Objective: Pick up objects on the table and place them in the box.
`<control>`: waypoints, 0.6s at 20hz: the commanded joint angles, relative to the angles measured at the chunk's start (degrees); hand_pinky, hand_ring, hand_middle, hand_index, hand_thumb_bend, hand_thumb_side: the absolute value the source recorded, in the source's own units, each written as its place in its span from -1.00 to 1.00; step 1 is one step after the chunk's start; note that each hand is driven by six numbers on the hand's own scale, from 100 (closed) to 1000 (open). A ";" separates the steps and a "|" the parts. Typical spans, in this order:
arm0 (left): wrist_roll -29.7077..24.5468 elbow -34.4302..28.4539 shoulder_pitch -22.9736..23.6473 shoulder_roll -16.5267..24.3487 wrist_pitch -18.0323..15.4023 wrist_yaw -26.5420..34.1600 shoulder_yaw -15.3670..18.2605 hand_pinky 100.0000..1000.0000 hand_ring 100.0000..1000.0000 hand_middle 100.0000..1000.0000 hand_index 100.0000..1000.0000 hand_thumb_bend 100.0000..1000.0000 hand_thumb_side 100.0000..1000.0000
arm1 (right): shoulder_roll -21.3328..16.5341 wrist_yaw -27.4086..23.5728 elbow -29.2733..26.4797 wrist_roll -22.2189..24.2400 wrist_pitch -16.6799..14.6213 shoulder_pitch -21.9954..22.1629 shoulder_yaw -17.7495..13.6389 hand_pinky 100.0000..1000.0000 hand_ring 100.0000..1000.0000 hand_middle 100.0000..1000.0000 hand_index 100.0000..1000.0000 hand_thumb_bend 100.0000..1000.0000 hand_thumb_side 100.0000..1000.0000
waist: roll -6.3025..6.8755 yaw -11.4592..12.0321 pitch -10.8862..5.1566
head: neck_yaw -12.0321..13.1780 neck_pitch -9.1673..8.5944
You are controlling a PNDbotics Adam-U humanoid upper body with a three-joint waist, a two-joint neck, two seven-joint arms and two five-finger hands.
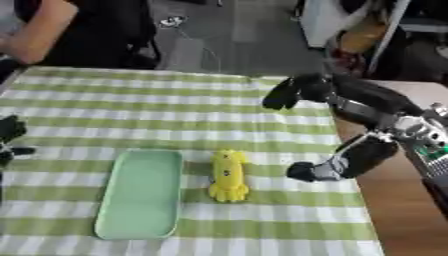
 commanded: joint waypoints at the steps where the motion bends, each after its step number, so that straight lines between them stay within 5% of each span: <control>1: -0.18 -1.94 -0.22 1.61 0.01 -0.62 0.15 0.14 0.55 0.74 0.49 0.31 1.00 | -2.72 0.14 -2.93 -0.42 -0.33 -3.74 -1.03 0.39 0.47 0.55 0.69 -0.12 0.12 | -0.01 -0.05 -0.92 | 0.28 -0.22; 12: -0.58 -3.35 -0.48 1.72 0.54 -1.53 -0.18 0.14 0.56 0.75 0.49 0.31 1.00 | -4.92 0.90 -3.91 2.88 -0.19 -8.36 1.13 0.40 0.47 0.56 0.69 -0.13 0.10 | -0.36 0.08 -0.76 | 0.69 -0.37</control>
